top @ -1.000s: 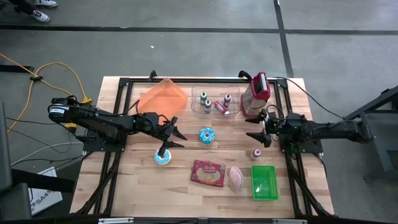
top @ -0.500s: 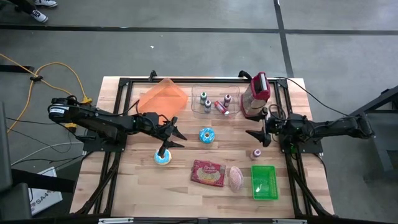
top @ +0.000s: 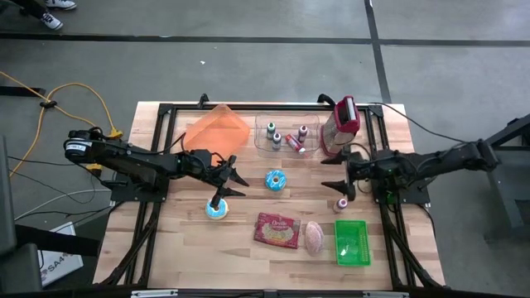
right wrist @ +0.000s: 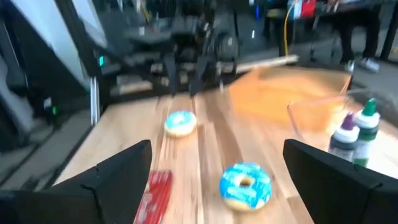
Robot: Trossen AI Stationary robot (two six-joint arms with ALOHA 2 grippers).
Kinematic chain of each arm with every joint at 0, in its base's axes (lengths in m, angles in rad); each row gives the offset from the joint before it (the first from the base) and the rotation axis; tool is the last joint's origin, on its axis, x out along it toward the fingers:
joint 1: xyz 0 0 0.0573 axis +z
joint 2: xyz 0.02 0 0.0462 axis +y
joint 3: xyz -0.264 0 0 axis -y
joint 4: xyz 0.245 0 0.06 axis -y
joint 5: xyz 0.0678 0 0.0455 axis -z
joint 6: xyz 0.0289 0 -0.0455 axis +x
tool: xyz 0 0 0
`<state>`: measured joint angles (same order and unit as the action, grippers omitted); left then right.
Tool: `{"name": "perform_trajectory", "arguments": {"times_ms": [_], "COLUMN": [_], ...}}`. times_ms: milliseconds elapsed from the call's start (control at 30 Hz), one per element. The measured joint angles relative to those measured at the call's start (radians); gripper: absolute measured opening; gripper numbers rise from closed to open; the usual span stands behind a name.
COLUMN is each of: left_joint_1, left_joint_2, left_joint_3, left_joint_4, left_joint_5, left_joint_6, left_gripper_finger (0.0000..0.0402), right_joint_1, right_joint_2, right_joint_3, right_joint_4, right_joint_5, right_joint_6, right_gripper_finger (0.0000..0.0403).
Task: Pick & Place Food Item
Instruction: Put the left red food coloring bottle into the transparent bin
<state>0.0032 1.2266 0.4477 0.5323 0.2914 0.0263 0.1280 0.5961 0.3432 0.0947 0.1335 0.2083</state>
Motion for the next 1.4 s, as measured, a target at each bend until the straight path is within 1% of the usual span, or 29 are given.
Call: {"name": "perform_trajectory", "arguments": {"times_ms": [267,400,500,867,1233,1333,1400], "left_joint_1": [0.000,0.000,0.000,0.000,0.000,0.000,0.000], "left_joint_2": [0.000,0.000,0.000,0.000,0.000,0.000,0.000], "left_joint_3": [0.000,0.000,0.000,0.000,0.000,0.000,0.000], "left_joint_4": [0.000,0.000,0.000,0.000,0.000,0.000,0.000], "left_joint_5": [0.000,0.000,0.000,0.000,0.000,0.000,0.000], "left_joint_6": [0.000,0.000,0.000,0.000,0.000,0.000,0.000], "left_gripper_finger": [0.0158,0.0158,0.0158,0.0158,0.0158,0.0158,0.0158], "right_joint_1": [0.077,0.106,0.123,0.195,0.288,0.324,0.350], "right_joint_2": [0.175,0.228,0.253,0.311,0.420,0.421,0.419], "right_joint_3": [0.229,0.313,0.347,0.357,0.357,0.357,0.357], "right_joint_4": [-0.298,-0.465,-0.575,-0.807,-0.864,-0.894,-0.917], "right_joint_5": [0.003,0.003,0.003,0.001,-0.009,0.022,0.066], "right_joint_6": [0.004,0.016,0.068,0.302,0.452,0.508,0.544], "right_gripper_finger": [0.0353,0.0353,0.0353,0.0353,0.0353,0.0353,0.0353]}}
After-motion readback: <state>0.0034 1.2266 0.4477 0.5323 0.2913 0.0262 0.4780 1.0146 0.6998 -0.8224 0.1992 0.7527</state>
